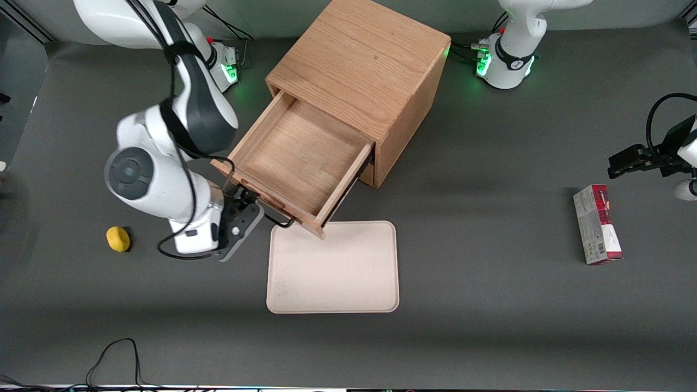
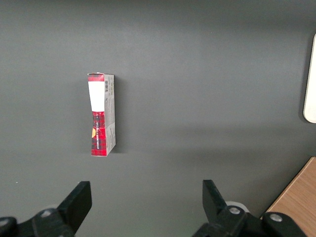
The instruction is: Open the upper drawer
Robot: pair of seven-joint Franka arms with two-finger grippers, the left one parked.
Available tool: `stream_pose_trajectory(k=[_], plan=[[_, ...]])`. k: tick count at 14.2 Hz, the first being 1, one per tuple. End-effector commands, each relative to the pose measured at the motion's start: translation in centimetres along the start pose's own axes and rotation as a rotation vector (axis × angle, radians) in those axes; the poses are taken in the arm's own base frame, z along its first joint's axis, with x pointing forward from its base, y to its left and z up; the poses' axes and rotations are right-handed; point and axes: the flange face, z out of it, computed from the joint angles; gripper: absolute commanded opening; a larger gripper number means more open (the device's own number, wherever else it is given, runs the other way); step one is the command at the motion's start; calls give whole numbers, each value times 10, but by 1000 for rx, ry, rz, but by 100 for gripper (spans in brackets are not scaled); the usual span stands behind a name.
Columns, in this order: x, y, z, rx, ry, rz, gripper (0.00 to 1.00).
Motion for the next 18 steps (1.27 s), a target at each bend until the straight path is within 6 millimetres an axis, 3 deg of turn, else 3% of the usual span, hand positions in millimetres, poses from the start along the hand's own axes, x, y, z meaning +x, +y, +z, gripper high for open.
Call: stream_pose_trajectory(k=[1, 5, 8, 13, 14, 18], plan=[[-21, 14, -62, -26, 25, 62, 100], [-74, 40, -121, -87, 32, 229, 100], [-105, 43, -141, -97, -20, 477, 100], [-142, 59, -161, -167, -47, 556, 100], [-161, 68, -160, -149, -43, 582, 100], [-204, 81, -157, -105, 26, 702, 100]])
